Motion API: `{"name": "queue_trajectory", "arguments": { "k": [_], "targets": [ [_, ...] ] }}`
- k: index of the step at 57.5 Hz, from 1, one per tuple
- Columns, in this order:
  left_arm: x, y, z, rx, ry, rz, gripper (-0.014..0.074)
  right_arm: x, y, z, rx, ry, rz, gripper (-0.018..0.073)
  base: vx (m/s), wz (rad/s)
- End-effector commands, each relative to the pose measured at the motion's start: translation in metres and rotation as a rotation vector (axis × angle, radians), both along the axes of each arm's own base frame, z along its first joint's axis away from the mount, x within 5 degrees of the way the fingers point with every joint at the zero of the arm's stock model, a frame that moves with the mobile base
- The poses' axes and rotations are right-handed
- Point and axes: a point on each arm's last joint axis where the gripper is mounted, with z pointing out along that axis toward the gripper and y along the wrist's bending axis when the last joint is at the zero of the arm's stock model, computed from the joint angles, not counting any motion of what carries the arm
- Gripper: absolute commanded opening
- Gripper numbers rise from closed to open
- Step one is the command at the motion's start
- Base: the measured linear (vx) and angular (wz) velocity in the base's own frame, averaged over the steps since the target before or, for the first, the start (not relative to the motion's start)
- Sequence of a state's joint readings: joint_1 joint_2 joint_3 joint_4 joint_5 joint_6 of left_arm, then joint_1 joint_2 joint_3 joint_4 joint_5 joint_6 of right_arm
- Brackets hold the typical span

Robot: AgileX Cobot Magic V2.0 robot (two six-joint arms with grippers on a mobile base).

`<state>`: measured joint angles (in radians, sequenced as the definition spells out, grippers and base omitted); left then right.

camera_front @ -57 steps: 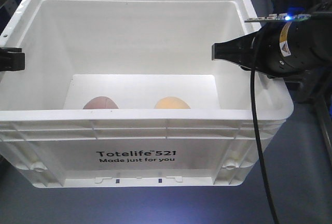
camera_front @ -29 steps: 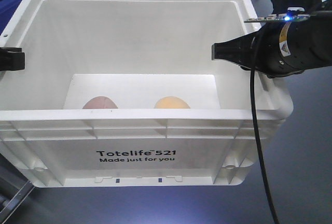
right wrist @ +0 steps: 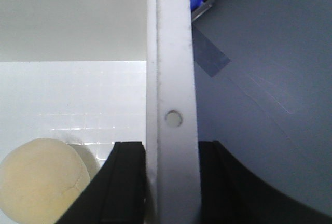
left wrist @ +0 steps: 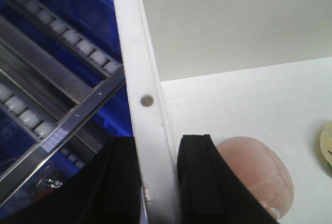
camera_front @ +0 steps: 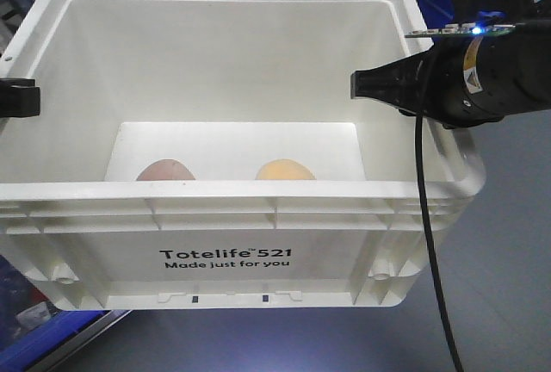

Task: Place moving items into box and shelve
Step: 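Keep gripping the tote rims as the base approaches the blue-bin rack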

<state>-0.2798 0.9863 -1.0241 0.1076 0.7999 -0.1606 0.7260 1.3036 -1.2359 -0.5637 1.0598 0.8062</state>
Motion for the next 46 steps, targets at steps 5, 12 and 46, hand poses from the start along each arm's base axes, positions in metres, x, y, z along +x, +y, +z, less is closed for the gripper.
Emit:
{"name": "queue_trajectory", "arguments": {
  "k": [5, 12, 46],
  "targets": [
    [-0.0016, -0.0052, 0.0303, -0.071, -0.208, -0.042, 0.0119, 0.0007, -0.0013, 0.0291, 0.021, -0.18, 0.067, 0.0075, 0.15, 0.69],
    [-0.0016, -0.0052, 0.0303, -0.071, -0.208, -0.042, 0.0119, 0.0008, -0.0013, 0.0292, 0.02, -0.181, 0.067, 0.0075, 0.13, 0.71],
    [-0.0016, -0.0052, 0.0303, -0.071, -0.208, -0.042, 0.0119, 0.0008, -0.0013, 0.0292, 0.02, -0.181, 0.067, 0.0075, 0.09, 0.7]
  ]
}}
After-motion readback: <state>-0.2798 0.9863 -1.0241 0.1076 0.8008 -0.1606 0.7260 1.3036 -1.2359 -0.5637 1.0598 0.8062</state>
